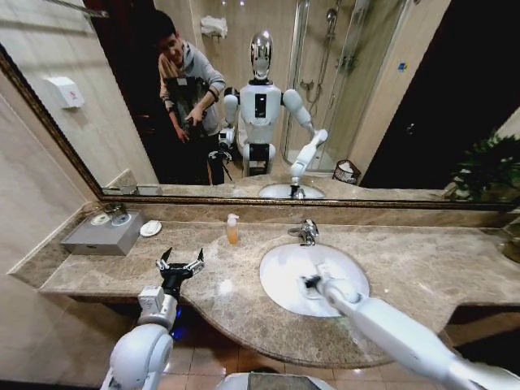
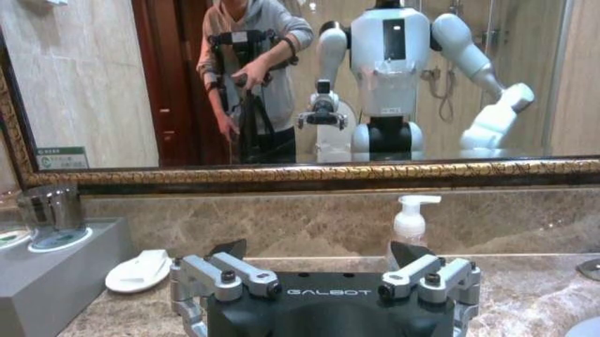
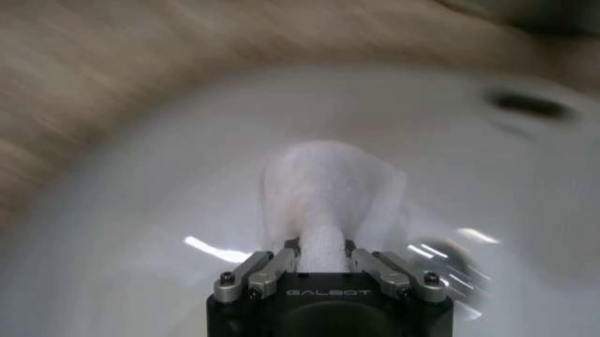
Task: Pick up the towel from the sink counter and wipe the mirror surface.
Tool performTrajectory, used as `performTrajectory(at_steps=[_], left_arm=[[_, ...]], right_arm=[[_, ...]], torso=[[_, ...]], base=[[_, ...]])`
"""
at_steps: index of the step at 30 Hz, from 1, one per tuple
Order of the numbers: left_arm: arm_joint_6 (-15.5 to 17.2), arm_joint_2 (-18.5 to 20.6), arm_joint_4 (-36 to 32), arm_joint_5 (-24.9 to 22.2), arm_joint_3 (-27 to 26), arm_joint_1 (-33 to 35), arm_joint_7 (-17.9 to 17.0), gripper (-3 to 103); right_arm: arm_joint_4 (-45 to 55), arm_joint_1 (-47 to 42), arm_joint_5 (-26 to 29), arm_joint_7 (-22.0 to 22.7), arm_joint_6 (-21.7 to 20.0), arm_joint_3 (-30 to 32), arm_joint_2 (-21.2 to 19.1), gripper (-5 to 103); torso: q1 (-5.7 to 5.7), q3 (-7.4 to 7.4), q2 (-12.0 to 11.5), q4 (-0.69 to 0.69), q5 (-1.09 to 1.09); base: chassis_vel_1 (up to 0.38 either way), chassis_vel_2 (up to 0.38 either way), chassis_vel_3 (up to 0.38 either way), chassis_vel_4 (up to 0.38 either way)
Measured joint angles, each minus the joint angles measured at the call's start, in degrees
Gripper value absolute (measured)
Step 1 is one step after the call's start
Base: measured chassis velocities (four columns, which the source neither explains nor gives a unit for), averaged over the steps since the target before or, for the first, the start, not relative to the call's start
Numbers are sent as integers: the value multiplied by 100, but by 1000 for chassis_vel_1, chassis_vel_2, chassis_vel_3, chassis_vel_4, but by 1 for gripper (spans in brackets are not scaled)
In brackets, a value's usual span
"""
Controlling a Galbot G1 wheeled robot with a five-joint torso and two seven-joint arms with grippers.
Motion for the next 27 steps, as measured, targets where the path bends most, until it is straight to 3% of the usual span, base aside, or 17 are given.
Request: performTrajectory(at_steps=[4,8,11,13,14,17,21,25,27], left_arm=[[0,1,0,0,0,0,0,100],[0,1,0,0,0,0,0,100],[0,1,0,0,0,1,0,100],[0,0,0,0,0,0,-1,100],[0,0,0,0,0,0,-1,100],[0,0,0,0,1,0,0,100],[0,0,0,0,-1,1,-1,100],[0,1,0,0,-1,1,-1,100],[0,1,0,0,0,0,-1,100]], right_arm=[[273,211,599,412,-19,-178,302,17],[326,190,706,463,-87,-198,129,17],[35,-80,418,190,-153,101,-232,17],[-353,-457,-89,-311,-157,598,-682,17],[-353,-457,-89,-311,-157,598,-682,17],[-506,-903,-515,-802,-87,1191,-1374,17],[-450,-1246,-814,-1009,75,1534,-1808,17],[-433,-1352,-1002,-1034,119,1648,-1778,17],[-341,-1349,-1024,-937,119,1540,-1508,17]], torso=[[0,0,0,0,2],[0,0,0,3,5],[0,0,0,2,7],[0,0,0,-6,5],[0,0,0,-6,5],[-1,-2,2,3,4],[-2,-3,3,6,3],[-2,-2,3,-3,-2],[-1,-1,2,-12,-6]], base=[[0,0,0,0],[0,0,0,0],[0,0,0,0],[0,0,0,0],[0,0,0,0],[0,0,0,0],[26,10,1,13],[13,6,3,7],[0,0,0,0]])
